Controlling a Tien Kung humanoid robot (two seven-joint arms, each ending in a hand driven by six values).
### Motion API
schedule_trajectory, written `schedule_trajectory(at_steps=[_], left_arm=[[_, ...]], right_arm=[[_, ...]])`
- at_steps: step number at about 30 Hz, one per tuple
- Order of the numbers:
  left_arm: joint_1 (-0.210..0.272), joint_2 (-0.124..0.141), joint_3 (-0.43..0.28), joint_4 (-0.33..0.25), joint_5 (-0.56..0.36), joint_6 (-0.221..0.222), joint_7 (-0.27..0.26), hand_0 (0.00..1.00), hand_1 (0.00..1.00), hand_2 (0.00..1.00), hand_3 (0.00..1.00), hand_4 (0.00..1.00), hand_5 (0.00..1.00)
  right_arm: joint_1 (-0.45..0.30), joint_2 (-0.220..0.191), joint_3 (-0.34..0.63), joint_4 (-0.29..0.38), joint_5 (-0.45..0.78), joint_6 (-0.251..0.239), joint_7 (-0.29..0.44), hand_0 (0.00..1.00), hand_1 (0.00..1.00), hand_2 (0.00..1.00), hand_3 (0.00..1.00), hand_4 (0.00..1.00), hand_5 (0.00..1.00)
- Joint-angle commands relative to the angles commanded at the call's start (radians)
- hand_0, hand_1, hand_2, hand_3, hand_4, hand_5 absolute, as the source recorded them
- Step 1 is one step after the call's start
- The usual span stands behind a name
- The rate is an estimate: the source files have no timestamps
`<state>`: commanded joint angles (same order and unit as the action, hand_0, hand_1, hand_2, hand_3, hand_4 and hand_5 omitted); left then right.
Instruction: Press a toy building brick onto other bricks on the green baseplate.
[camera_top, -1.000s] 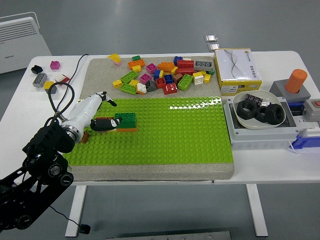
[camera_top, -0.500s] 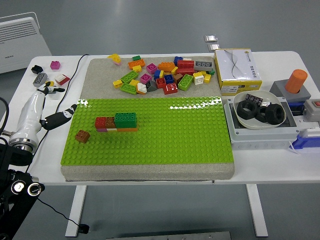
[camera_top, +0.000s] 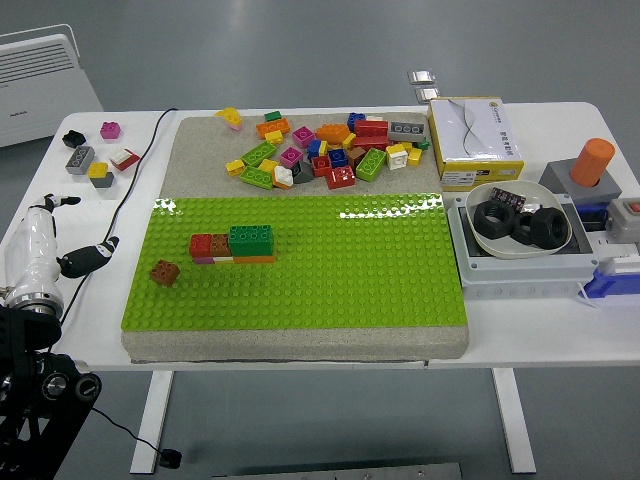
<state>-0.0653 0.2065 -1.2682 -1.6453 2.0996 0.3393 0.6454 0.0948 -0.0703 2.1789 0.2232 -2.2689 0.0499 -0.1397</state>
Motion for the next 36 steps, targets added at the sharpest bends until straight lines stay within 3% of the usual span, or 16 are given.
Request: schedule_trajectory(at_steps=[1, 2, 8, 9, 13, 14, 27, 32, 36], left_arm=[[0.000, 0.000, 0.006, -0.003, 0.005, -0.013, 0.000, 0.905, 0.923, 0.921, 0.716, 0.959, 0.133], [-0.001, 0.002, 0.016, -0.005, 0.007, -0.027, 0.000, 0.912, 0.911, 0.903, 0.692, 0.976, 0.208], [-0.022, 0.010, 0.070, 0.016, 0.001, -0.072, 0.000, 0.912, 0.911, 0.903, 0.692, 0.976, 0.208], [-0.026, 0.009, 0.077, 0.023, 0.000, -0.078, 0.000, 0.913, 0.909, 0.895, 0.673, 0.995, 0.363], [-0.043, -0.001, 0.100, 0.049, 0.004, -0.092, 0.000, 0.913, 0.909, 0.895, 0.673, 0.995, 0.363], [-0.047, -0.004, 0.102, 0.057, 0.009, -0.096, 0.000, 0.916, 0.899, 0.884, 0.653, 0.988, 0.420], [-0.073, -0.026, 0.124, 0.124, 0.052, -0.218, 0.000, 0.949, 0.901, 0.877, 0.645, 0.982, 0.489], [-0.079, -0.030, 0.127, 0.144, 0.063, -0.240, 0.000, 0.949, 0.901, 0.877, 0.645, 0.982, 0.489], [-0.086, -0.037, 0.125, 0.166, 0.075, -0.231, 0.000, 0.951, 0.907, 0.881, 0.656, 0.986, 0.508]], right_arm=[[0.000, -0.001, -0.001, 0.000, 0.000, 0.000, 0.000, 0.512, 0.688, 0.631, 0.737, 0.824, 0.845], [0.001, -0.002, -0.001, 0.001, 0.000, 0.001, -0.001, 0.512, 0.688, 0.629, 0.737, 0.825, 0.843], [0.003, -0.007, -0.003, 0.004, 0.000, 0.002, -0.003, 0.512, 0.688, 0.629, 0.737, 0.825, 0.843], [0.004, -0.007, -0.003, 0.004, 0.000, 0.002, -0.004, 0.512, 0.688, 0.631, 0.737, 0.823, 0.842], [0.005, -0.010, -0.004, 0.007, 0.000, 0.004, -0.006, 0.512, 0.688, 0.631, 0.737, 0.823, 0.842], [0.006, -0.010, -0.005, 0.007, 0.000, 0.004, -0.007, 0.512, 0.687, 0.630, 0.737, 0.822, 0.840], [0.008, -0.012, 0.000, 0.015, 0.000, 0.009, -0.012, 0.512, 0.688, 0.638, 0.736, 0.809, 0.829], [0.009, -0.011, 0.001, 0.015, 0.000, 0.009, -0.013, 0.512, 0.688, 0.638, 0.736, 0.809, 0.829], [0.009, -0.010, 0.000, 0.016, 0.000, 0.009, -0.014, 0.512, 0.687, 0.638, 0.736, 0.804, 0.825]])
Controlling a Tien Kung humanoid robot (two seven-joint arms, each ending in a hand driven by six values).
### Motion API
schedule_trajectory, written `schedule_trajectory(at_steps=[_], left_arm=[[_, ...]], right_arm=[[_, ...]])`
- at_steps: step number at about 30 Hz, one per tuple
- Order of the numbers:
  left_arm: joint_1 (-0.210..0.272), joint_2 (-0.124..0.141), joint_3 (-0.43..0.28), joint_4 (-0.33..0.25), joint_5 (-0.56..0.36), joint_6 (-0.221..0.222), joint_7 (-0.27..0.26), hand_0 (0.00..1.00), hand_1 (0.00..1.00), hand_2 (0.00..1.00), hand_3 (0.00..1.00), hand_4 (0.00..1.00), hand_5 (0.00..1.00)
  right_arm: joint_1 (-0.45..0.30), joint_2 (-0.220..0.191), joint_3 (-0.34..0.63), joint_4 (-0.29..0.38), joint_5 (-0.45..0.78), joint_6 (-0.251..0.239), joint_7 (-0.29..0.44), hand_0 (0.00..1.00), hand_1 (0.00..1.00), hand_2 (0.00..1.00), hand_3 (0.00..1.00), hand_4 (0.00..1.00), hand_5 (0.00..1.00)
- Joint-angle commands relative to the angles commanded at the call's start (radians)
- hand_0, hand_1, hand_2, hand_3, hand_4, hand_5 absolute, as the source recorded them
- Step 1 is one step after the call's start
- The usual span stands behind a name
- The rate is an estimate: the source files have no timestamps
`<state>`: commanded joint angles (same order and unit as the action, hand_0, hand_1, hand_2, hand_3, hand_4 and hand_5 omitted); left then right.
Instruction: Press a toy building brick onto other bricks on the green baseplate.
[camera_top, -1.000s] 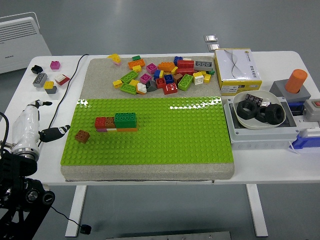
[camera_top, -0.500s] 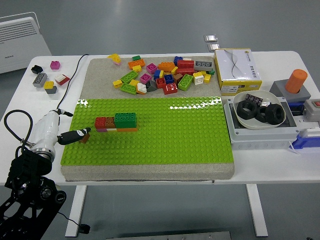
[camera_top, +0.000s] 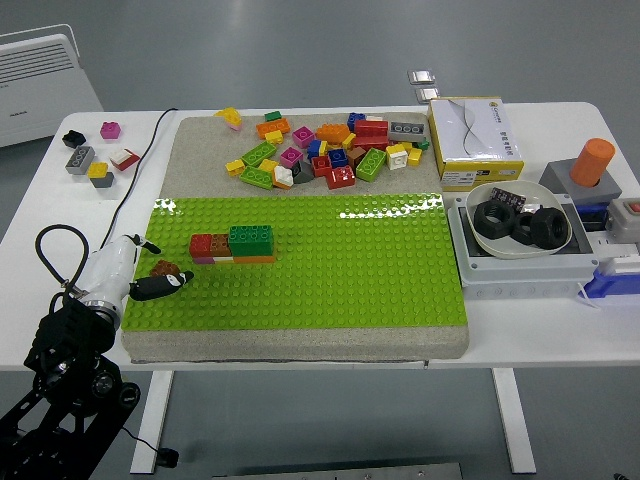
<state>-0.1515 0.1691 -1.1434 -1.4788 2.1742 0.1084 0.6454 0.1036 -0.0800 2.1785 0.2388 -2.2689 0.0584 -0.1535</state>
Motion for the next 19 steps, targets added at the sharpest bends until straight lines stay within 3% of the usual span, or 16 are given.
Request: schedule_trajectory(at_steps=[19], left_arm=[[-0.024, -0.028, -0.010, 0.124, 0.033, 0.030, 0.000, 0.958, 0.905, 0.883, 0.657, 0.994, 0.523]], right_arm=[[0.000, 0.002, -0.011, 0.001, 0.000, -0.002, -0.003, 0.512, 0.688, 0.638, 0.734, 0.801, 0.820]])
